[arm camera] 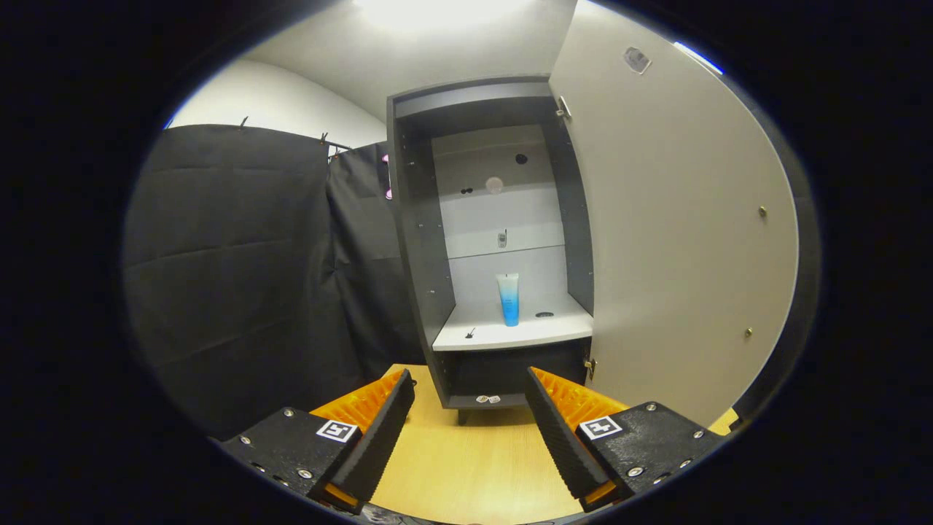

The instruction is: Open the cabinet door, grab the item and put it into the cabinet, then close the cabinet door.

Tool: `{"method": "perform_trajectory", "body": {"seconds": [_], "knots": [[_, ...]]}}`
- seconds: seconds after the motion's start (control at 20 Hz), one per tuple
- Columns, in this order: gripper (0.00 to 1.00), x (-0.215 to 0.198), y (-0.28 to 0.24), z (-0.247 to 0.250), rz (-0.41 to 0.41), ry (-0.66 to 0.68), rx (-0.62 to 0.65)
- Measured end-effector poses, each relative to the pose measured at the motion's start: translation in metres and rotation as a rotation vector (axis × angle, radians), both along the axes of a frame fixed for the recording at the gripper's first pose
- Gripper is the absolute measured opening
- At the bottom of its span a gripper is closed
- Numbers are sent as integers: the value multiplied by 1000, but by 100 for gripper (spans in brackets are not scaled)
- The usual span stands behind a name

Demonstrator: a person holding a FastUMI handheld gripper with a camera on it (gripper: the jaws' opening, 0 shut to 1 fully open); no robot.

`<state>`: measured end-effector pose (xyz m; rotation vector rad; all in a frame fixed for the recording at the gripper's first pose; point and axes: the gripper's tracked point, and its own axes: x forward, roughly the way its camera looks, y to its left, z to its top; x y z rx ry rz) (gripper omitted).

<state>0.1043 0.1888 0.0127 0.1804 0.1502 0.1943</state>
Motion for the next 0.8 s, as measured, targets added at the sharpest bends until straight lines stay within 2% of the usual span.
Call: {"method": "perform_trajectory", "body": {"seconds": [0.2, 0.6, 0.8], "knots": [[95, -30, -47, -1, -12, 57, 27], [95, -93, -214, 9, -211, 39, 25], [95, -90, -291, 13, -289, 25, 9]]}}
